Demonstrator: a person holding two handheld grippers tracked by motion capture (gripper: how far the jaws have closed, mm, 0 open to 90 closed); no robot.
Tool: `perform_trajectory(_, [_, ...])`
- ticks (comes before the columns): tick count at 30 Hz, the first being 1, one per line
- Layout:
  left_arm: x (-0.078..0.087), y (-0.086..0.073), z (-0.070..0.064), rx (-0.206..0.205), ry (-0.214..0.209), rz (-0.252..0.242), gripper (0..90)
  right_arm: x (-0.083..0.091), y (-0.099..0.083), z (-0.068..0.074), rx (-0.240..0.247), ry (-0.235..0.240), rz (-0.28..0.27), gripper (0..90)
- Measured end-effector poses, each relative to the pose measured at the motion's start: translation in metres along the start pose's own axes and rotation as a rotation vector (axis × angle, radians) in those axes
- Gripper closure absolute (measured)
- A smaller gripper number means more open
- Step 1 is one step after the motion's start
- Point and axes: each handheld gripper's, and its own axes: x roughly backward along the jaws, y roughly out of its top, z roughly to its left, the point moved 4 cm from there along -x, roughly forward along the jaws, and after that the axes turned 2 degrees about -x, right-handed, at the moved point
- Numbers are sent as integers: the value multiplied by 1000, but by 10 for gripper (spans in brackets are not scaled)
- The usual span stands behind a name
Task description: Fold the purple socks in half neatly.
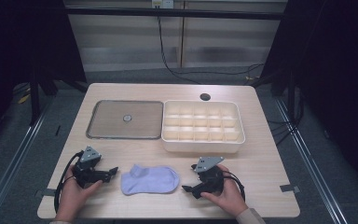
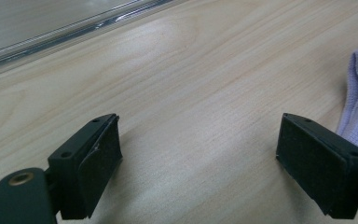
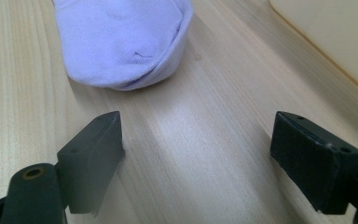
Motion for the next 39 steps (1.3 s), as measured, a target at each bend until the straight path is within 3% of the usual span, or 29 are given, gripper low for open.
perform_trajectory(20, [-1,0,-1,-2,-5,7,92,0,0,0,0,0,1,165])
perform_trajectory(28, [-2,1,-2,32,15,5,88,0,0,0,1,1,3,165])
perform_trajectory(32, [2,2,-1,54,23,36,157,0,0,0,6,4,3,165])
perform_trajectory(39, [8,4,-3,81,15,90,201,0,0,-1,15,8,3,168])
